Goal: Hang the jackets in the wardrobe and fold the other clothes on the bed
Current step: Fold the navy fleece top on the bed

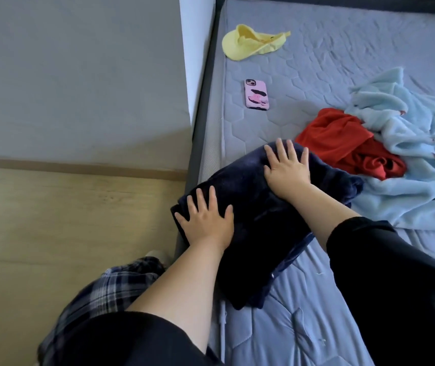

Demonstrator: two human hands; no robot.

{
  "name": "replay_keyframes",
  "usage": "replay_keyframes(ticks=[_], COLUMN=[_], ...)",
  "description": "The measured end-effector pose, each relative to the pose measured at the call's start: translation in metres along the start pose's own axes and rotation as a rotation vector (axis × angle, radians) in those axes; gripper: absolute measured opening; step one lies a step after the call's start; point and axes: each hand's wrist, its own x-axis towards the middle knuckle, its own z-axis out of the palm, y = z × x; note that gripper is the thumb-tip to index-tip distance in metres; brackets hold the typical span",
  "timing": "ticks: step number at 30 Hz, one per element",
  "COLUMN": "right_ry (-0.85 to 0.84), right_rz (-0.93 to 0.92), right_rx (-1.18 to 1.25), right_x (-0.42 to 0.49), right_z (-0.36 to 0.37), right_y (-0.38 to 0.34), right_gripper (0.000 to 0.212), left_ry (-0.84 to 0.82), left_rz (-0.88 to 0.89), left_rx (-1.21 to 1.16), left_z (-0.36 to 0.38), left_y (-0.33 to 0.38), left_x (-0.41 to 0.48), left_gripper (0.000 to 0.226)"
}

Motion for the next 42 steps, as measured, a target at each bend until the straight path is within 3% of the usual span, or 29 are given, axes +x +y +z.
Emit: replay_keyframes(ticks=[2,4,7,10,13,15,17,20,22,24,27,30,32,34,37,39,42], right_ry=[0.154,0.254,0.151,0.104,0.102,0.107,0.106,0.095,0.109,0.158,0.29,0.602,0.667,0.537,0.212,0.009,-0.262], right_rz=[-0.071,-0.168,-0.166,-0.137,-0.142,-0.14,-0.144,-0.144,-0.148,-0.162,-0.107,0.219,0.515,0.772,1.052,1.045,0.869], right_rx=[-0.043,0.08,0.217,0.328,0.371,0.391,0.403,0.404,0.395,0.432,0.646,0.736,0.782,0.964,1.575,1.988,2.23], right_x=[-0.011,-0.029,-0.046,-0.035,-0.028,-0.028,-0.03,-0.027,-0.028,-0.036,-0.069,-0.114,-0.139,-0.159,-0.176,-0.179,-0.174], right_z=[-0.012,-0.009,0.013,0.027,0.031,0.034,0.036,0.035,0.028,0.019,0.006,0.001,0.0,0.007,0.017,0.017,0.011], right_y=[-0.025,-0.04,-0.037,-0.03,-0.031,-0.028,-0.026,-0.027,-0.03,-0.032,-0.022,0.004,0.016,0.019,0.013,0.011,0.007], right_gripper=[0.059,0.059,0.061,0.059,0.059,0.06,0.063,0.063,0.062,0.062,0.058,0.058,0.069,0.085,0.085,0.068,0.059], left_ry=[0.005,0.016,0.067,0.107,0.01,-0.039,-0.124,-0.319,-0.336,-0.204,0.133,0.357,0.385,0.347,0.097,-0.153,-0.234], left_rz=[0.005,0.011,0.031,-0.119,-0.227,-0.086,0.05,0.069,0.046,0.074,0.316,0.565,0.651,0.702,0.776,0.767,0.757], left_rx=[0.007,0.015,-0.071,-0.332,-0.438,-0.339,-0.386,-0.565,-0.568,-0.363,0.073,0.14,0.127,0.102,0.127,0.245,0.372], left_z=[0.0,0.002,0.002,-0.004,-0.017,-0.027,-0.036,-0.04,-0.037,-0.036,-0.037,-0.035,-0.035,-0.038,-0.042,-0.038,-0.03], left_y=[-0.002,-0.004,-0.006,-0.005,-0.011,-0.019,-0.027,-0.037,-0.039,-0.036,-0.019,-0.003,0.008,0.022,0.041,0.045,0.04], left_x=[0.0,-0.001,0.0,0.01,0.027,0.04,0.051,0.056,0.056,0.053,0.039,0.017,0.005,-0.004,-0.014,-0.024,-0.038], left_gripper=[0.065,0.066,0.068,0.074,0.085,0.092,0.103,0.117,0.119,0.115,0.095,0.075,0.072,0.066,0.056,0.081,0.109])
